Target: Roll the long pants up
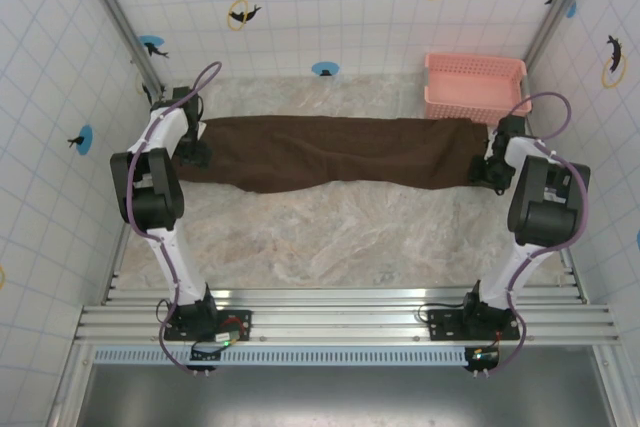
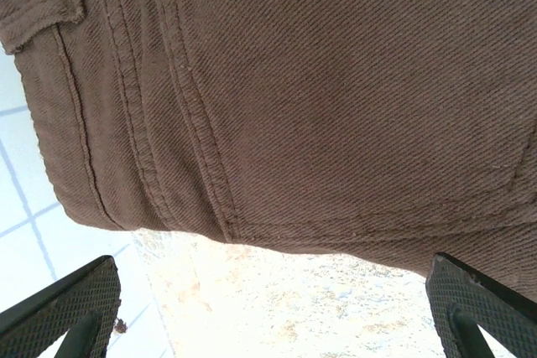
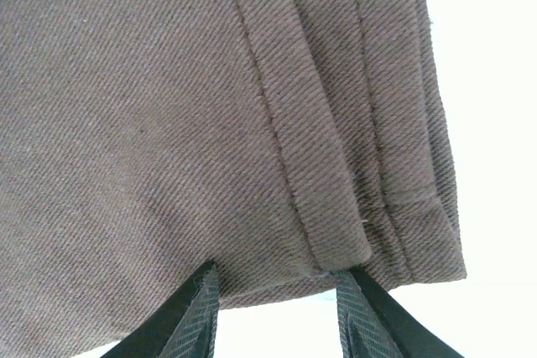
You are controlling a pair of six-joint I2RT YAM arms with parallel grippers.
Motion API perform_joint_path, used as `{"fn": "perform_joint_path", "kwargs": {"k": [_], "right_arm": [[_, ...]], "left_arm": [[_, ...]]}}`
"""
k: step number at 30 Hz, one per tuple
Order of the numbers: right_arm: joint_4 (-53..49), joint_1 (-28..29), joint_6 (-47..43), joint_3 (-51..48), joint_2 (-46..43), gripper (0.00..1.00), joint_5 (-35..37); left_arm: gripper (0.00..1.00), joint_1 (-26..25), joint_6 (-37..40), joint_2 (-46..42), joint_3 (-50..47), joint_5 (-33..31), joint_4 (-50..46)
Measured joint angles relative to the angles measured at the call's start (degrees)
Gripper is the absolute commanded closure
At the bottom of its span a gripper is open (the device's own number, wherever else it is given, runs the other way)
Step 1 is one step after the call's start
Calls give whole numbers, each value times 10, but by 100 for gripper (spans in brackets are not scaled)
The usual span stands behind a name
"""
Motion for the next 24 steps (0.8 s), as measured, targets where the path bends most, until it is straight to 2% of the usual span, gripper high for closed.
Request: {"fn": "perform_joint_path", "kwargs": {"k": [3,8,12,24], "right_arm": [[1,-6,1,0,0,68,1],[3,-17,5,0,0,88,4],[6,-28,12,0,0,100,2],[11,-83,12,-23,-24,100,3]], "left_arm": [[4,0,0,7,0,-3,3],[4,0,0,22,-2,-11,5],[4,3,0,30,-3,-15,5],[4,8,0,37,-14,-18,5]]}}
